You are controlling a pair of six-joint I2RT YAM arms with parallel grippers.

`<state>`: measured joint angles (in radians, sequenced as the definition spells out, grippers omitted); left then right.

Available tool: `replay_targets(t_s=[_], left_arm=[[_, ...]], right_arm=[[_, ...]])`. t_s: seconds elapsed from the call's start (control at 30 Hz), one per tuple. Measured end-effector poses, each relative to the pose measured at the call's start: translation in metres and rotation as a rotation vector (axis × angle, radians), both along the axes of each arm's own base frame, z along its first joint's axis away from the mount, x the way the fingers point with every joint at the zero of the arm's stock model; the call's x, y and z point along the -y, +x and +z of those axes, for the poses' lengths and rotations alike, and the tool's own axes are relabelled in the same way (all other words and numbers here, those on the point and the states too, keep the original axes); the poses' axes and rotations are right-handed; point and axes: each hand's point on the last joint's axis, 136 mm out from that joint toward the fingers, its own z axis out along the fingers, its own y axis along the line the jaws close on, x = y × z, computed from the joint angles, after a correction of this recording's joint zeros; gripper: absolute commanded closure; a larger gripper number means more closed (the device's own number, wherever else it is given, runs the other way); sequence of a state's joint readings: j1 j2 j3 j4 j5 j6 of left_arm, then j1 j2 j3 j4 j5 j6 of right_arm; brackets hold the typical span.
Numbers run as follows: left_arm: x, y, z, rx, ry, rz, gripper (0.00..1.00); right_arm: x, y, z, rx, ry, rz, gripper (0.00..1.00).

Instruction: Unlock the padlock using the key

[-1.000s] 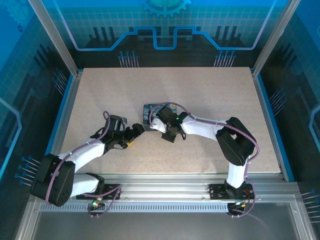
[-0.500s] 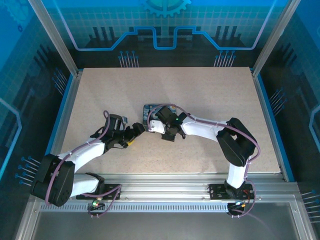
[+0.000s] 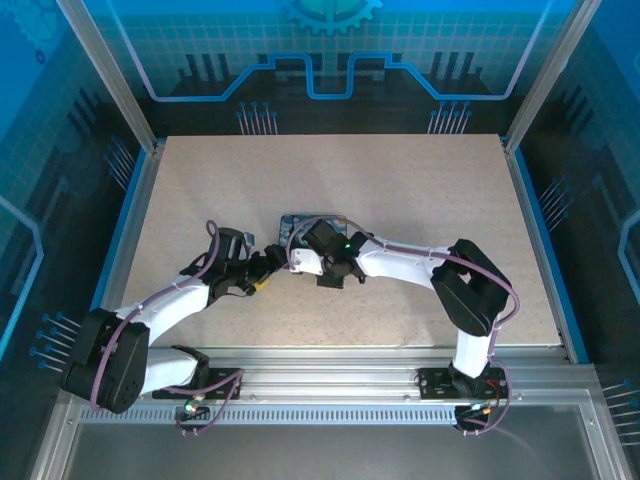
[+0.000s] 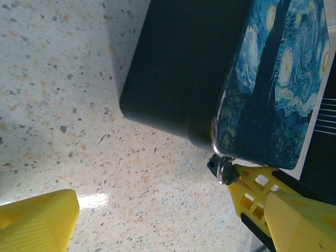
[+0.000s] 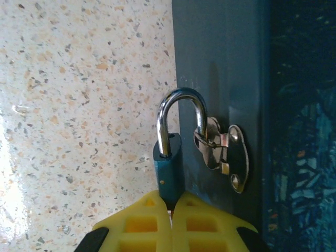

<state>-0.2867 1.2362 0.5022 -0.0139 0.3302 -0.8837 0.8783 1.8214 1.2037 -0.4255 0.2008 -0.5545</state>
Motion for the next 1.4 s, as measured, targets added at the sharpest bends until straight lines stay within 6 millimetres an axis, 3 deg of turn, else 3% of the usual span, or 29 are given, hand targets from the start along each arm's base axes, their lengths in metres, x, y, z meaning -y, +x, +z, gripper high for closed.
replay_targets(t_s=[0.5,0.9,1.23,1.4], left_arm=[[0.0,-0.001,0.0,-0.004,0.001,0.0,0.08],[-0.002,-0.001,-0.002,-0.009,0.005,0.005,0.08],[-0.004,0.0,-0.002,-0.007,0.011,0.015,0.08],[-0.005,0.002,-0.001,-0.003,0.009,0.024,0.08]], right_arm=[[-0.002,-0.014,0.003,-0.05,0.024,0.015,1.0],[-0.004,-0.023,-0.016,-0.112,0.007,0.015,1.0],[-0.007,-0.021,-0.015,-0.086,0.0,0.042,1.0],[-0.019,-0.023,-0.013,-0.027,-0.002,0.105,1.0]])
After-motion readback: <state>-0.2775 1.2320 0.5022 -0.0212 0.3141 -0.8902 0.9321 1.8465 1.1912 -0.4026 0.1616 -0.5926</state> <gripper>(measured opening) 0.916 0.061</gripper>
